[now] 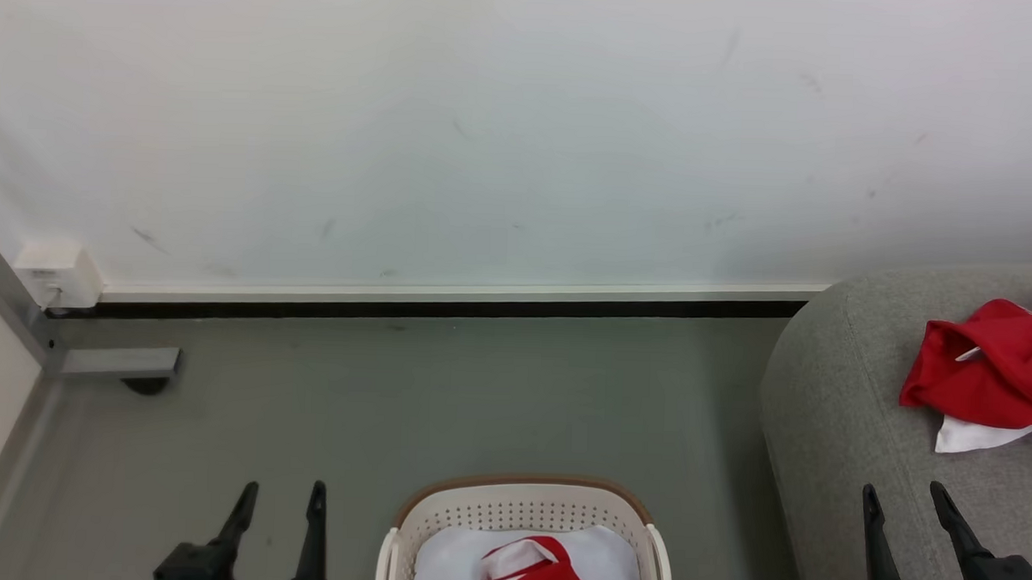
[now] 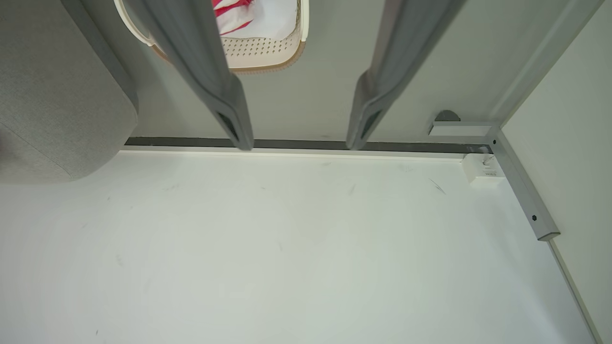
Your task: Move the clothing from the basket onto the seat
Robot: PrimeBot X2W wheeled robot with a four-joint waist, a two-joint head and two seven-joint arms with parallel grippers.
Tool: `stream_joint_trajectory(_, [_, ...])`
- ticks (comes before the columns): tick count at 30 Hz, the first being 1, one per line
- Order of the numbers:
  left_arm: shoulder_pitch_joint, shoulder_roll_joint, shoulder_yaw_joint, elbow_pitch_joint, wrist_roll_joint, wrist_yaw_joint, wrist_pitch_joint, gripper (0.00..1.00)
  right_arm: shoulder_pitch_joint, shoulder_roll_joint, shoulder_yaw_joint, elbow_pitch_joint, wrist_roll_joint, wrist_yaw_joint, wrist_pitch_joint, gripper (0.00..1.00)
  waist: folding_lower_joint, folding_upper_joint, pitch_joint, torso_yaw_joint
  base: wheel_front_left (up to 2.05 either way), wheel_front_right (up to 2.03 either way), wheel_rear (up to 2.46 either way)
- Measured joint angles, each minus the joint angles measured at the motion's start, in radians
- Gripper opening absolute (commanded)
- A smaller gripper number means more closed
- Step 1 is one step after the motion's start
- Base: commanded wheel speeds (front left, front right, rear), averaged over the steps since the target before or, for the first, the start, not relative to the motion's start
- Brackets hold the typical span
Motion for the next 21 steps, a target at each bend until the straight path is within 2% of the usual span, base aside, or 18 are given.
stream_joint_trajectory(11, [-0.075, -0.011, -0.022, 0.008, 0.050, -0.050, 0.004, 1.00, -0.052, 0.000, 0.031, -0.038, 0.000, 0.000, 0.000, 1.00, 0.0001, 0.0000, 0.055, -0.033, 0.00, 0.00, 0.00])
stream_joint_trajectory(16, [-0.187, -0.013, -0.091, 0.049, 0.086, -0.094, 0.091, 1.00, -0.115, 0.000, 0.049, -0.083, -0.002, 0.000, 0.000, 1.00, 0.0001, 0.0000, 0.130, -0.059, 0.00, 0.00, 0.00])
stream_joint_trajectory(21, [-0.303, -0.021, -0.185, 0.127, 0.137, -0.155, 0.235, 1.00, -0.176, 0.000, 0.063, -0.122, -0.003, 0.000, 0.000, 1.00, 0.0002, 0.0000, 0.224, -0.091, 0.00, 0.00, 0.00])
